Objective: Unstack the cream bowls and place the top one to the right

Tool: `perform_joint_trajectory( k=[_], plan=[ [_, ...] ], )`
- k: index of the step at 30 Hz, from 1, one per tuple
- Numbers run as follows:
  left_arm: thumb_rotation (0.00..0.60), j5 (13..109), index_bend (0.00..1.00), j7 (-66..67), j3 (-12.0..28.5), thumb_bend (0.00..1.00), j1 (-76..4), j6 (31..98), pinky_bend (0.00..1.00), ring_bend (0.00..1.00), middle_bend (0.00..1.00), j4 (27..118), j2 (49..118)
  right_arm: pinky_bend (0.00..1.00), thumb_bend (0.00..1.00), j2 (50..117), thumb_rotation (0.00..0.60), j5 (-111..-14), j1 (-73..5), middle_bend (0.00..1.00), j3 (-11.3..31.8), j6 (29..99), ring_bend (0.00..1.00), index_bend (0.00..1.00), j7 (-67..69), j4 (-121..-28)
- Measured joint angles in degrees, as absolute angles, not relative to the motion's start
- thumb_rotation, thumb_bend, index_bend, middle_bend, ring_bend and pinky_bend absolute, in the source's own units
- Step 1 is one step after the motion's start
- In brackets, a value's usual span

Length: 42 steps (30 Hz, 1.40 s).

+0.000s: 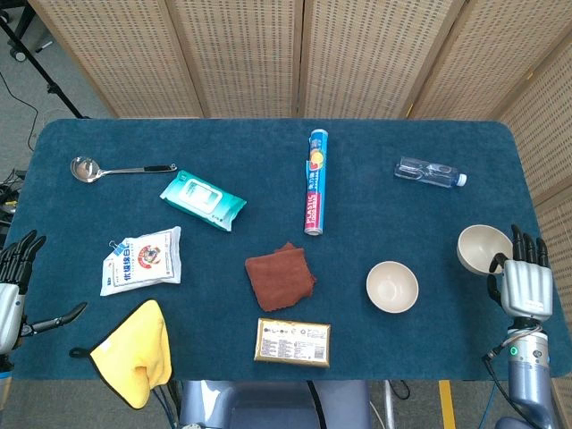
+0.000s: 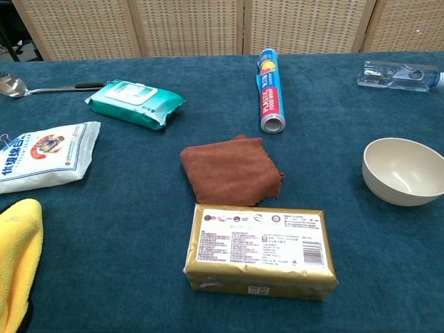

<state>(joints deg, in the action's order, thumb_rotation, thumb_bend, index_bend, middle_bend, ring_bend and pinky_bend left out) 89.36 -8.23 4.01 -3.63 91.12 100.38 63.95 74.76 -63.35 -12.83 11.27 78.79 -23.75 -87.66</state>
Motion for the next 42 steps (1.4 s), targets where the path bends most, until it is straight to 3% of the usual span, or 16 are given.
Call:
perform_joint_trajectory(
  k=[35,42],
  plan=[
    [0.324,90.3,0.00,-8.8,3.9,0.10,-3.3,92.2,0.00,0.00,0.00,100.8,63.4,0.00,0.41,78.2,0.600,-63.2,-6.5,0.00,6.5,80.7,0.00,0.58,-20.1,-86.3],
    [0.323,90.3,0.00,-9.3,3.9,0.10,-3.2,92.4,0.00,0.00,0.00,100.8,63.2,0.00,0.37,77.9,0.600,-62.5,-6.2,0.00,6.6,80.2,0.00,0.48,-20.6,-86.7]
  ],
)
